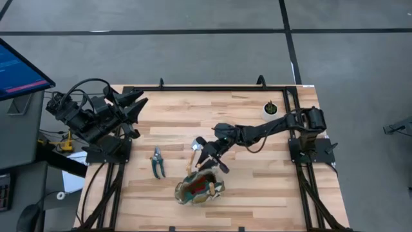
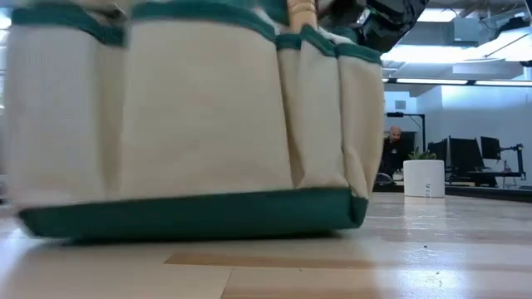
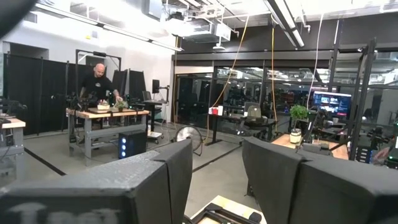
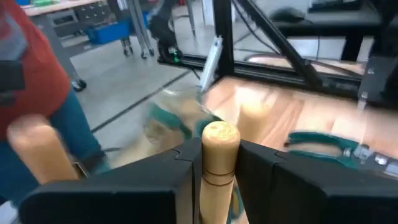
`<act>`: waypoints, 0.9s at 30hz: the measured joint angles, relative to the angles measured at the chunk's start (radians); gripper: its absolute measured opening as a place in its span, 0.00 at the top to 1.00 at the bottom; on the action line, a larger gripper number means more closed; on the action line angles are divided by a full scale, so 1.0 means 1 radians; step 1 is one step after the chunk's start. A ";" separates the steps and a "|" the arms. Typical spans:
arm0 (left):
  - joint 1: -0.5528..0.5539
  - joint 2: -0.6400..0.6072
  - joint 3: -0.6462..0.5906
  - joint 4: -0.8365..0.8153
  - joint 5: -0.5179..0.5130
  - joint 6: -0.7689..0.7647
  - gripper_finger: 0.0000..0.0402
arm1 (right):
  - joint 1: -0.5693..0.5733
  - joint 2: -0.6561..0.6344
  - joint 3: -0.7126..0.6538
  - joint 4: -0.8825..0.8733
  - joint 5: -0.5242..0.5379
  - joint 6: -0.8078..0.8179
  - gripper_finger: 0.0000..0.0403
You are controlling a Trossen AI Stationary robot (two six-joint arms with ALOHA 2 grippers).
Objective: Pick & Place Garden tools in Gardening bag
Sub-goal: Put the brown trowel into the gardening bag pocket
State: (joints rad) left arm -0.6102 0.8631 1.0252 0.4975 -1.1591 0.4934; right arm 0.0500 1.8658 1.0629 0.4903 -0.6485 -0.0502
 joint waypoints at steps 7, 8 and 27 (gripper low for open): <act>0.000 0.000 0.000 0.000 0.000 0.000 0.67 | 0.015 0.037 -0.005 0.021 0.020 0.029 0.85; 0.000 0.000 0.000 0.001 0.000 0.000 0.67 | 0.015 0.043 -0.002 0.028 0.023 0.028 0.85; 0.000 0.000 0.000 0.000 -0.043 0.043 0.67 | 0.016 0.020 -0.006 -0.070 0.018 0.039 0.53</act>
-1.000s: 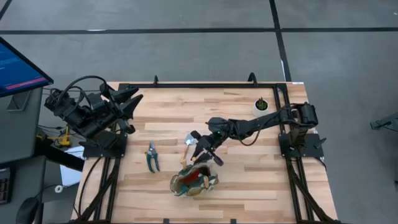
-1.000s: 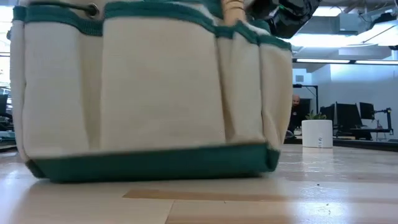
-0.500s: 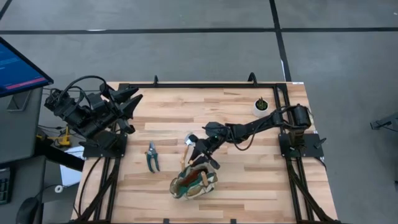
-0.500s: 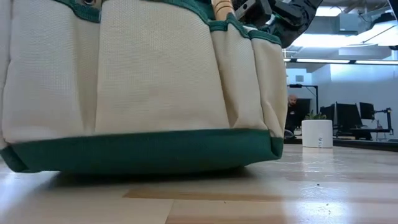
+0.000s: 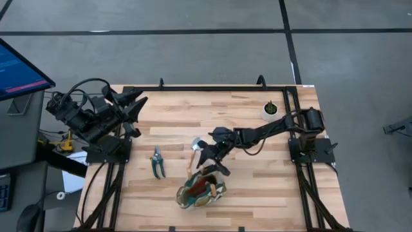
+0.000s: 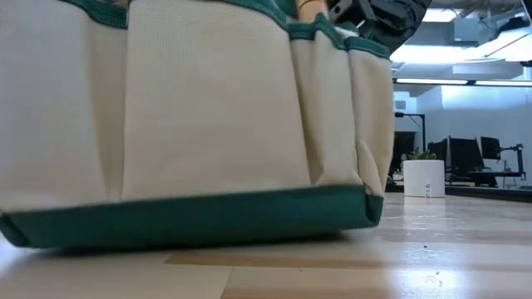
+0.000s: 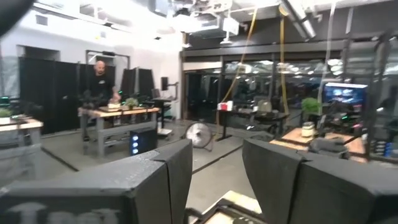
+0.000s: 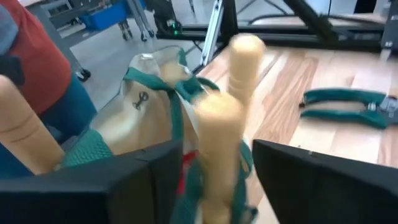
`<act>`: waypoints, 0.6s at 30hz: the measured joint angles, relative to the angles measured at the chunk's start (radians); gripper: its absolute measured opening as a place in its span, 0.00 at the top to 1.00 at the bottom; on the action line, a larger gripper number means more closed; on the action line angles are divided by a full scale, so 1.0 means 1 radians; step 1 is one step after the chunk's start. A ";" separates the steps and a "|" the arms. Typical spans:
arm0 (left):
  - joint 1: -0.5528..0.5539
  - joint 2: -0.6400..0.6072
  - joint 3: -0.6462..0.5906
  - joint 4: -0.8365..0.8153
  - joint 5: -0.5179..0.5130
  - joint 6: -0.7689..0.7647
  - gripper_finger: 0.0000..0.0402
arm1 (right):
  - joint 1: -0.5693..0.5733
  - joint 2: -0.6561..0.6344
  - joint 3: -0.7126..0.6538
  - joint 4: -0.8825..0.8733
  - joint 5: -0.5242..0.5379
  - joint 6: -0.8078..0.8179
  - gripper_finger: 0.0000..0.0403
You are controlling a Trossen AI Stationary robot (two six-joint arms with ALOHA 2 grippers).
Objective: Pick & Place Garden tools in Gardening bag
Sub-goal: Put the brown trowel into the gardening bag pocket
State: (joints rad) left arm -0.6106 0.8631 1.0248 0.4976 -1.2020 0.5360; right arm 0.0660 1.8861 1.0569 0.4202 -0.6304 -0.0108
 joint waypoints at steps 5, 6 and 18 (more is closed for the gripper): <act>0.000 0.000 0.000 0.000 -0.041 0.010 0.67 | -0.004 -0.064 0.000 -0.080 0.002 -0.042 0.41; 0.000 0.000 0.000 0.000 -0.054 0.011 0.67 | -0.007 -0.079 0.001 -0.091 0.002 -0.042 0.39; -0.063 0.009 0.000 -0.001 -0.370 0.136 0.67 | -0.092 -0.385 0.002 -0.495 0.192 -0.048 0.37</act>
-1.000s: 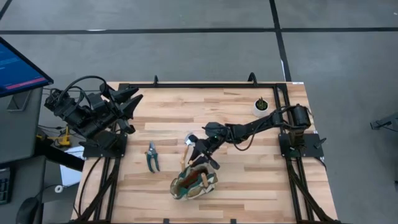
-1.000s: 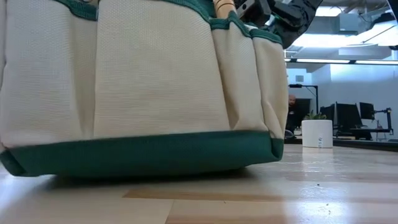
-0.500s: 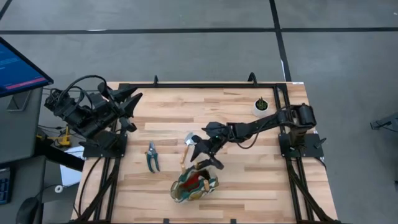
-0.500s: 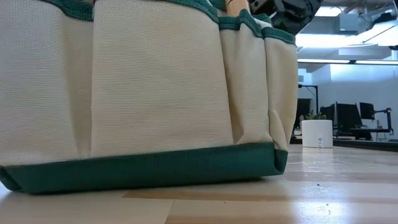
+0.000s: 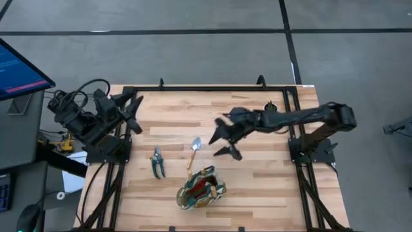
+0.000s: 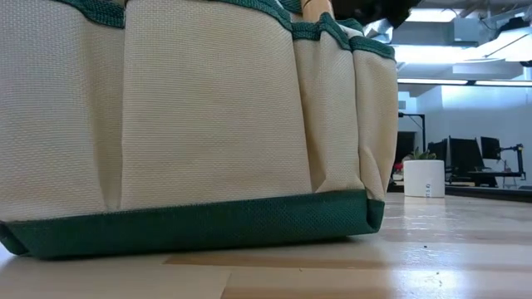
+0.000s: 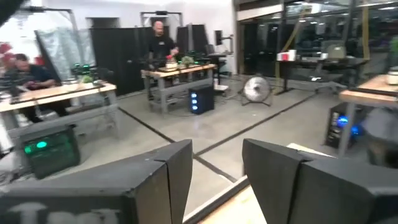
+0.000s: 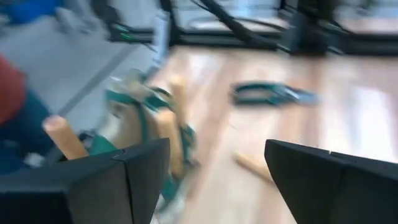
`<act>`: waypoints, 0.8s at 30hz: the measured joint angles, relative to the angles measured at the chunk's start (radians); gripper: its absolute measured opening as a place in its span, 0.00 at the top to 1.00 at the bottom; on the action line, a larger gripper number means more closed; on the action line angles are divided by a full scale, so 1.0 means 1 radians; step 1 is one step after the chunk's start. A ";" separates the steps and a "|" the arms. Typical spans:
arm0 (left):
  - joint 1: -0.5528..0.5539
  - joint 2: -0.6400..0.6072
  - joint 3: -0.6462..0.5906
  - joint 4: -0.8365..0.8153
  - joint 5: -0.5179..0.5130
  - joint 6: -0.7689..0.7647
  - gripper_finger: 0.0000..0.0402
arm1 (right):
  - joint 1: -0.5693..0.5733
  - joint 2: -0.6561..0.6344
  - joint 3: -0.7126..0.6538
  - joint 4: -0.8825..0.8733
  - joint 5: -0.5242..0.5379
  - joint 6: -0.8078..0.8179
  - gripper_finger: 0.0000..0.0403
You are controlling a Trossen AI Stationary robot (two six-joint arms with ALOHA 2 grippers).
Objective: Pick & Place Garden tools in Gardening bag
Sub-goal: Put the brown trowel into the gardening bag pocket
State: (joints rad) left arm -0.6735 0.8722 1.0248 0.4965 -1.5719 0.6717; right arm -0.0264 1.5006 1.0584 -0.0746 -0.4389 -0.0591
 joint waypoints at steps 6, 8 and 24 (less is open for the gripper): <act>-0.026 0.013 -0.039 0.000 0.000 -0.081 0.67 | -0.008 -0.161 0.000 -0.283 0.233 0.043 0.37; -0.026 0.025 -0.065 0.000 0.001 -0.128 0.67 | -0.007 -0.199 0.000 -0.337 0.274 0.088 0.37; 0.313 0.055 -0.246 -0.052 1.152 -0.940 0.77 | 0.034 -0.269 0.000 -0.505 0.336 0.229 0.37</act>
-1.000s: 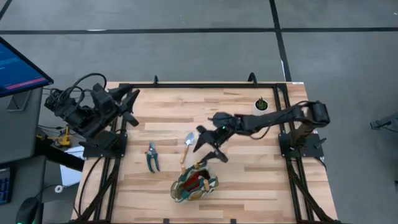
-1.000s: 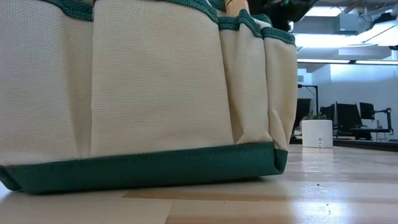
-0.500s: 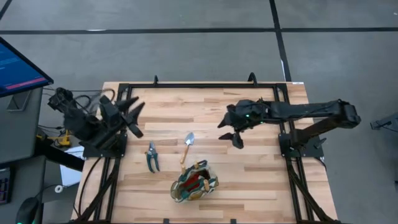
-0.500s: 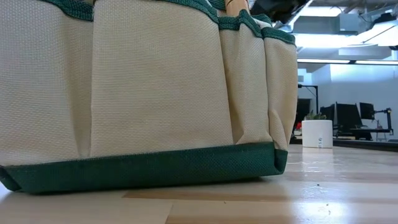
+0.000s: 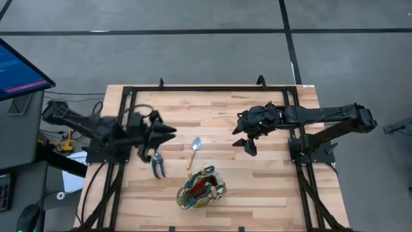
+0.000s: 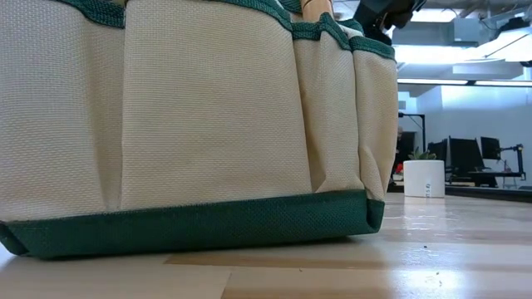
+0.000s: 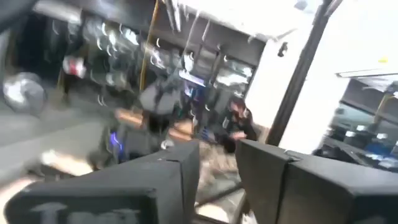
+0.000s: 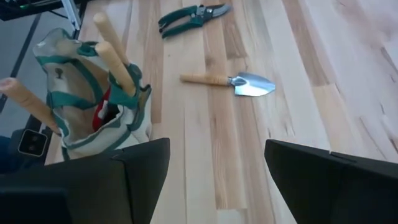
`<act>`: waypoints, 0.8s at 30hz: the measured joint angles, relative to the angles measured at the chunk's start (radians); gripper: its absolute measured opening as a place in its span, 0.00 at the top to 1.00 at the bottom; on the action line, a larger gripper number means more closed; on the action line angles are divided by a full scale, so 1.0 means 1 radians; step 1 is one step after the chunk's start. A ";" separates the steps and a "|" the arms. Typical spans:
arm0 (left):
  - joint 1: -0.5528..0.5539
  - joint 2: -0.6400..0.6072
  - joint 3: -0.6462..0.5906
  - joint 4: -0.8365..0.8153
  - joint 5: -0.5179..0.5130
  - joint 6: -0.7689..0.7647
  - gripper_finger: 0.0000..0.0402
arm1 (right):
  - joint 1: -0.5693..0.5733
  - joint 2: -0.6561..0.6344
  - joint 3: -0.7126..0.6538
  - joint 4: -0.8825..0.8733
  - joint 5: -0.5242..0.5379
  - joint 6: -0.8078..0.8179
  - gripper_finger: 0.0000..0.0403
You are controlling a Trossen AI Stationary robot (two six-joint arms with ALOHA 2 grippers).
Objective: Pick & Place Garden tools in Gardening bag
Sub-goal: Put the brown trowel into the gardening bag pocket
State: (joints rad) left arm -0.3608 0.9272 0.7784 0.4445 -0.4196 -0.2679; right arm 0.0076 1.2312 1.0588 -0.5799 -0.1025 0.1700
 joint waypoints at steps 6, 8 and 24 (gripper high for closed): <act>0.238 0.017 0.127 -0.610 0.224 -0.347 0.86 | 0.013 -0.003 0.000 -0.021 0.002 0.018 0.37; 0.278 0.020 0.143 -0.796 0.237 -0.427 0.89 | 0.012 -0.003 0.000 -0.058 0.021 0.036 0.37; 0.304 0.342 0.120 -1.024 0.406 -0.583 0.99 | 0.076 0.047 -0.001 -0.207 0.069 0.083 0.37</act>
State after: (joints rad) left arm -0.0566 1.2691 0.8986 -0.5793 -0.0136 -0.8511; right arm 0.0833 1.2783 1.0580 -0.7867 -0.0334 0.2527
